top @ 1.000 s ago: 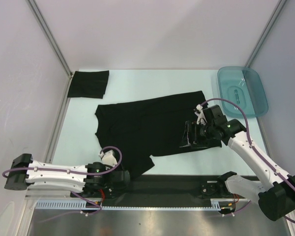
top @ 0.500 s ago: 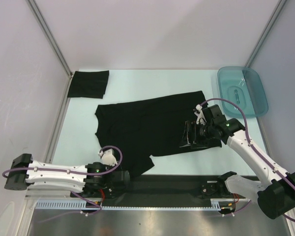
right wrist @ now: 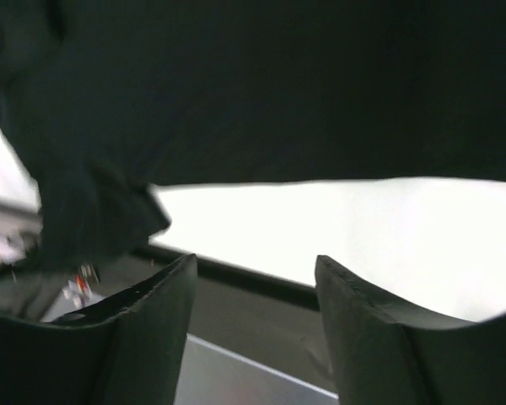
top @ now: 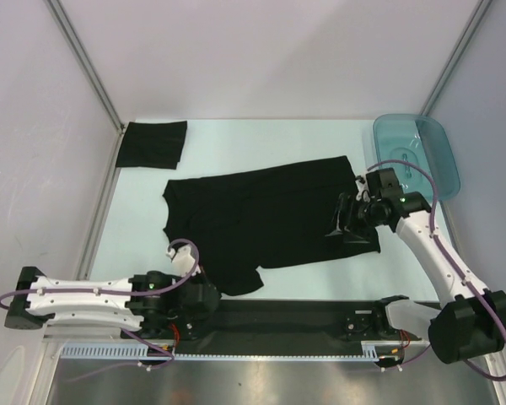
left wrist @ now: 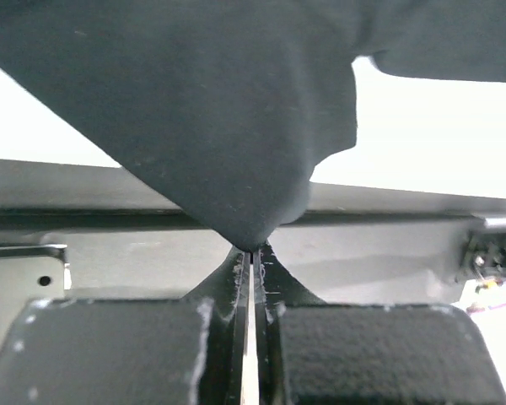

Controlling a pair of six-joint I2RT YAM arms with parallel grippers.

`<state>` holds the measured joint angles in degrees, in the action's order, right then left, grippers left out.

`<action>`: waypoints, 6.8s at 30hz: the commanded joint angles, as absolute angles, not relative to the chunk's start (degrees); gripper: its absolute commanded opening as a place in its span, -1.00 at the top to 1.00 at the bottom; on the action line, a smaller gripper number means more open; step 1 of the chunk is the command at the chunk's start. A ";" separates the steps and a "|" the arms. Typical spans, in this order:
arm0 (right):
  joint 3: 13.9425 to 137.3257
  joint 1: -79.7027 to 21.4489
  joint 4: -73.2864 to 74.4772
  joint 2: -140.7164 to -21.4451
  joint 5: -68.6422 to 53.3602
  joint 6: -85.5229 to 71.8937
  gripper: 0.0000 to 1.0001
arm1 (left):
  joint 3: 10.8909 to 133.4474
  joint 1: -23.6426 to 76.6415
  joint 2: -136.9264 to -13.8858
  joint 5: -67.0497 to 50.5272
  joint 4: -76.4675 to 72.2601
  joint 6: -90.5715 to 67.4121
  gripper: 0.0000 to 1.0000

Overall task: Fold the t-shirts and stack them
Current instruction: Fold the tshirt

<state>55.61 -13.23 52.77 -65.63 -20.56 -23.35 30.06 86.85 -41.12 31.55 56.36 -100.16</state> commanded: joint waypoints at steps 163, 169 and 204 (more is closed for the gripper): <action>105.99 2.20 46.76 -126.38 -3.07 -18.46 0.88 | 73.13 13.10 -89.82 3.61 37.00 -27.86 0.99; 107.75 2.20 46.94 -128.41 -3.08 -18.11 0.71 | 74.09 12.75 -92.81 3.78 36.91 -27.77 0.99; 86.41 -12.56 47.47 -107.23 -10.45 -16.87 -0.23 | 43.33 10.82 -59.76 0.79 42.90 -35.60 -0.43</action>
<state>89.45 -12.56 50.06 -110.13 -7.75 -16.64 44.25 12.29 -60.97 1.89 45.30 -34.54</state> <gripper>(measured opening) 0.611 0.714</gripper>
